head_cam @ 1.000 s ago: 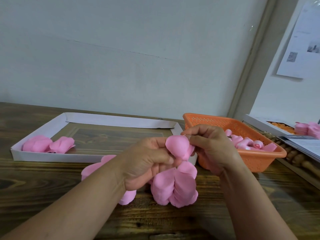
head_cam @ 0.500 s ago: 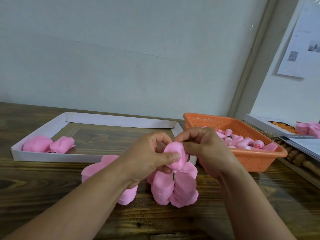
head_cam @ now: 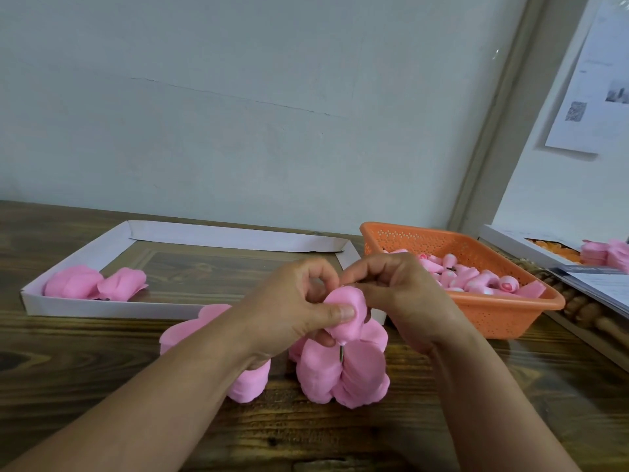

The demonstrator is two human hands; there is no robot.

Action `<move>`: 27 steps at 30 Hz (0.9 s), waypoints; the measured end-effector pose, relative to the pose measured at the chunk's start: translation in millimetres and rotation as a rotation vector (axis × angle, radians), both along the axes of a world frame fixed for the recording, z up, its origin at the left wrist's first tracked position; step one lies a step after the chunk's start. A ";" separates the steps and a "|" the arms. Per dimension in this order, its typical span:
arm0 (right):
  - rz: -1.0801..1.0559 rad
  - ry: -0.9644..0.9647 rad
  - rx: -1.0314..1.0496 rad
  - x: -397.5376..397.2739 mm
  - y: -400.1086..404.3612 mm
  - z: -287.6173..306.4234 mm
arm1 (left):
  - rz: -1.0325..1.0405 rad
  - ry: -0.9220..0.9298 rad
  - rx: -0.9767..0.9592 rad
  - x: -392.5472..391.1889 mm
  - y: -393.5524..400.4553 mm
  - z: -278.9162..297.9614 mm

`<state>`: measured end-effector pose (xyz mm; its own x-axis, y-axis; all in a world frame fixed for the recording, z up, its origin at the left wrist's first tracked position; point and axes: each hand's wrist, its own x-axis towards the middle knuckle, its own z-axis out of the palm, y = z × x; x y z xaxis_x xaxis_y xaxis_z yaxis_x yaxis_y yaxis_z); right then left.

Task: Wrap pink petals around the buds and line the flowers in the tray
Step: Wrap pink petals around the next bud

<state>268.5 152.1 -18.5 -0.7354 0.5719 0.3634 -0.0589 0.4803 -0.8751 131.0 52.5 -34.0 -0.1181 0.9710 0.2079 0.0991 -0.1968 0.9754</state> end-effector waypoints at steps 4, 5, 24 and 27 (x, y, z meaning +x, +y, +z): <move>0.019 -0.018 0.010 -0.1 -0.7 0.1 | 0.055 -0.051 -0.035 1.5 1.4 -0.8; 0.016 -0.022 0.010 -0.6 -0.3 -0.8 | 0.071 -0.069 -0.056 1.4 1.6 -0.9; -0.082 -0.003 -0.061 -4.9 -0.4 -1.6 | 0.275 -0.070 -0.113 12.8 4.6 -6.7; -0.069 -0.015 -0.058 -4.7 -0.5 -1.5 | 0.304 -0.047 -0.123 15.0 4.7 -7.5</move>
<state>263.9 151.7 -20.1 -0.6987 0.6409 0.3177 -0.0142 0.4316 -0.9019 146.0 57.2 -41.5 -0.4132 0.9072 0.0785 0.0893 -0.0454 0.9950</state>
